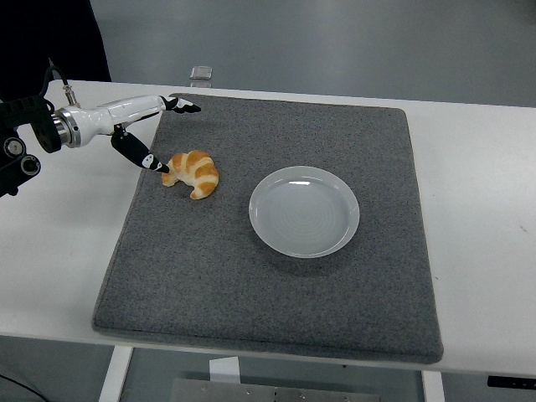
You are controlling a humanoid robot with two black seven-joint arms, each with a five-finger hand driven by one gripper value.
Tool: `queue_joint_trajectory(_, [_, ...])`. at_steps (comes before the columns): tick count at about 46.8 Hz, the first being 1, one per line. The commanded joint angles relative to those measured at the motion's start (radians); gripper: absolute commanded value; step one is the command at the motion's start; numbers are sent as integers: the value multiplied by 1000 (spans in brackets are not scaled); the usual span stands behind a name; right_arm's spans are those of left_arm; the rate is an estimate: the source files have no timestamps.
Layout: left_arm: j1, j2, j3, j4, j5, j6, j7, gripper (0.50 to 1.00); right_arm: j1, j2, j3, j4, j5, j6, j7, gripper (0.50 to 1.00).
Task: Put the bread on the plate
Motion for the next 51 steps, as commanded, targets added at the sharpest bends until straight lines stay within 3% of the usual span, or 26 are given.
queue_joint_trajectory(1, [-2,-30,45,23,6,47,2,996,0,0,0,0,0,0,0,952])
queue_joint_trajectory(9, [-4,-82,94,80,43,133,2,996,0,0,0,0,0,0,0,952])
queue_joint_trajectory(27, [-6,-188,124,206,79,138,2,996,0,0,0,0,0,0,0,952])
queue_joint_trajectory(51, [-15,-185,122,189,74,135,-20,973,0,0,0,0,0,0,0,952])
